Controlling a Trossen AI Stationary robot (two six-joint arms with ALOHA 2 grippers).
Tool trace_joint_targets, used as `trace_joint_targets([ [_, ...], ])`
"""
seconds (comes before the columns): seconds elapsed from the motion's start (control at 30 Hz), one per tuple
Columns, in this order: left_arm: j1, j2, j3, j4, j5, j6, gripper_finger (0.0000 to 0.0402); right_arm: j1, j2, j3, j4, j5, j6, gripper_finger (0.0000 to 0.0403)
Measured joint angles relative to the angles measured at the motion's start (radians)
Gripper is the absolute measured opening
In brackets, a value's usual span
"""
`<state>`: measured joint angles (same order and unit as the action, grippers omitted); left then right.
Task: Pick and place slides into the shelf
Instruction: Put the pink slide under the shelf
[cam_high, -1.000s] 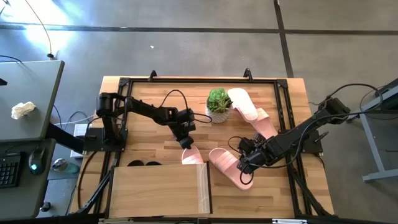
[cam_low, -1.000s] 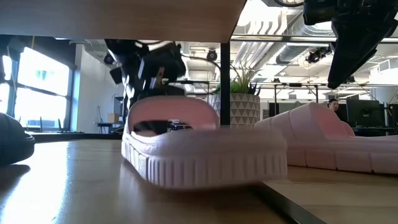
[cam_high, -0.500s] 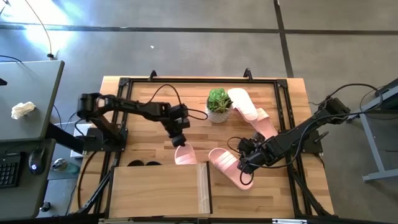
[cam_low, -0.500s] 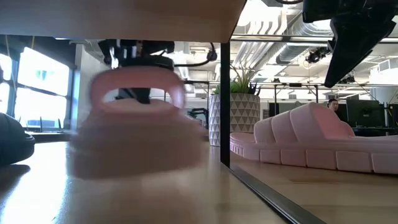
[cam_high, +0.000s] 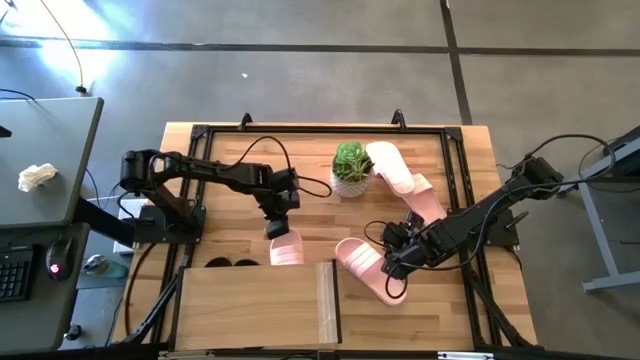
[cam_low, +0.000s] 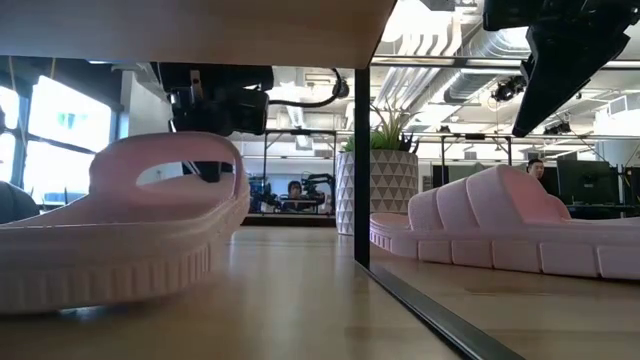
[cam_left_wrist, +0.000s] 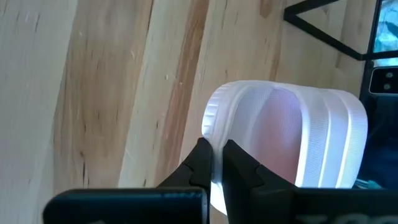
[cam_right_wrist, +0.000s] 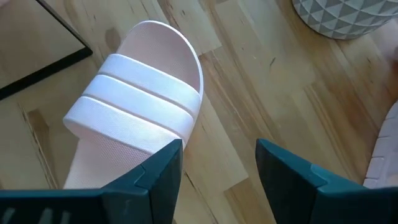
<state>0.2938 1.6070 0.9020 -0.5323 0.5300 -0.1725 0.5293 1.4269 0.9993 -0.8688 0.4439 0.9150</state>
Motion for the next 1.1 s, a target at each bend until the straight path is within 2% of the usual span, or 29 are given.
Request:
trace_joint_targets([
  [0.23, -0.074, -0.001, 0.001, 0.015, 0.026, 0.037, 0.0004, 0.000, 0.000, 0.000, 0.002, 0.024, 0.000, 0.0192],
  [0.63, -0.217, -0.001, 0.002, 0.070, 0.007, 0.008, 0.0002, 0.000, 0.000, 0.000, 0.002, 0.034, 0.000, 0.0192],
  [0.83, -0.228, -0.003, 0.002, 0.065, -0.010, 0.000, 0.0005, 0.000, 0.000, 0.000, 0.004, 0.034, -0.008, 0.0192],
  [1.1, -0.242, -0.003, 0.002, 0.075, 0.016, -0.016, 0.0004, 0.000, 0.000, 0.000, 0.006, 0.030, -0.008, 0.0192],
])
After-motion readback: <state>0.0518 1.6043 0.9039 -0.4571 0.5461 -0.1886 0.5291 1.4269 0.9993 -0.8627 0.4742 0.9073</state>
